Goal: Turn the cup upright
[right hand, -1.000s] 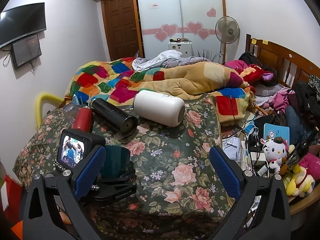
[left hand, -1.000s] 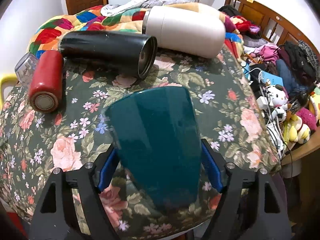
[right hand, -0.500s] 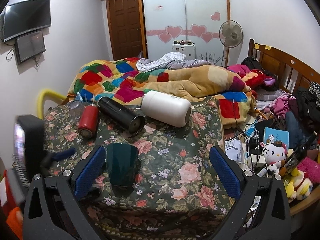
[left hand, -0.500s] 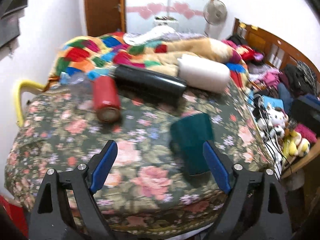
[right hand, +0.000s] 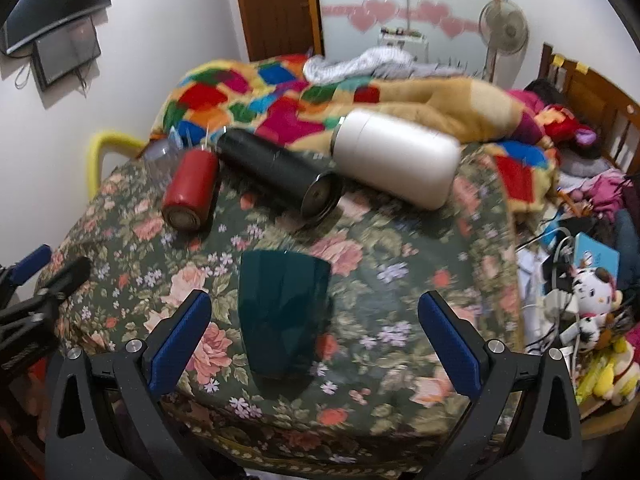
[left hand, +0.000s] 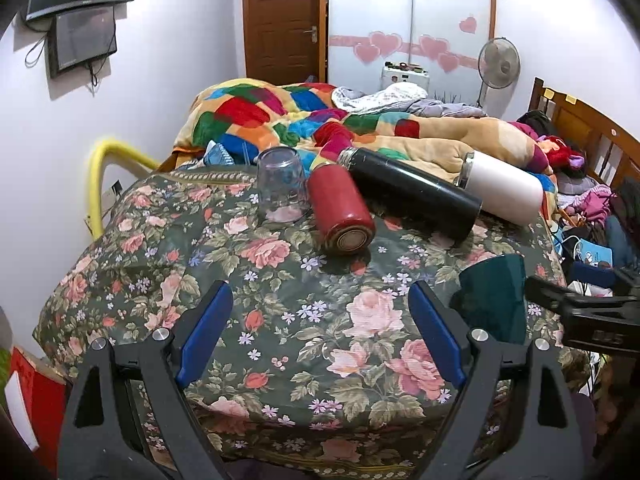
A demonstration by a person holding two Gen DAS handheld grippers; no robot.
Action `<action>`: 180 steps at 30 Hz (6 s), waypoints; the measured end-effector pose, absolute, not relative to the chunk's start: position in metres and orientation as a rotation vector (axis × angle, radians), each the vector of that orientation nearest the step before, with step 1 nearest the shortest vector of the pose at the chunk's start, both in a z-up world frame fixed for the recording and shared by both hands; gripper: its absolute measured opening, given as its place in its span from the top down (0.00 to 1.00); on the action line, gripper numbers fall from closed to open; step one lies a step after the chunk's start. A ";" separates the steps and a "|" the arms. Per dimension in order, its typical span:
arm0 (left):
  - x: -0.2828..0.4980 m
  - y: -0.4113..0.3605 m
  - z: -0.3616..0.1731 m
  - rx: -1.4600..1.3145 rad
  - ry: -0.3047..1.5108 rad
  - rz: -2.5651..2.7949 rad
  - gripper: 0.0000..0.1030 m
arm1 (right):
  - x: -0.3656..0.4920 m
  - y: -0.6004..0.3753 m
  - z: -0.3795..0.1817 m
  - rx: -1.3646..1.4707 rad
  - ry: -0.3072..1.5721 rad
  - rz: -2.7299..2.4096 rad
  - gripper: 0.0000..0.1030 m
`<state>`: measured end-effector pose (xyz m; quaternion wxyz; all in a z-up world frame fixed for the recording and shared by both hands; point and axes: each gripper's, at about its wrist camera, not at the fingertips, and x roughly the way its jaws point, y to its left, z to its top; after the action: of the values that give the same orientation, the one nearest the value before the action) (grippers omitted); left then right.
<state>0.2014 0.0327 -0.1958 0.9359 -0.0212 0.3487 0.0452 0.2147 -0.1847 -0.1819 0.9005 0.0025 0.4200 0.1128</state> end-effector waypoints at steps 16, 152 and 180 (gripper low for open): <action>0.212 0.026 -0.210 -0.064 0.744 0.055 0.13 | 0.267 -0.174 -0.248 0.156 1.127 0.339 0.25; 0.008 -0.031 -0.019 -0.049 0.155 0.006 0.00 | 0.011 -0.221 -0.006 0.004 0.158 0.277 0.00; 0.008 -0.032 -0.016 -0.047 0.150 -0.024 0.00 | 0.017 -0.223 -0.007 0.007 0.181 0.265 0.00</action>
<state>0.0085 -0.0323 -0.0156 0.9968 -0.0233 0.0750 -0.0121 0.0170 -0.2228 -0.0066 0.9871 0.0035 0.0902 0.1321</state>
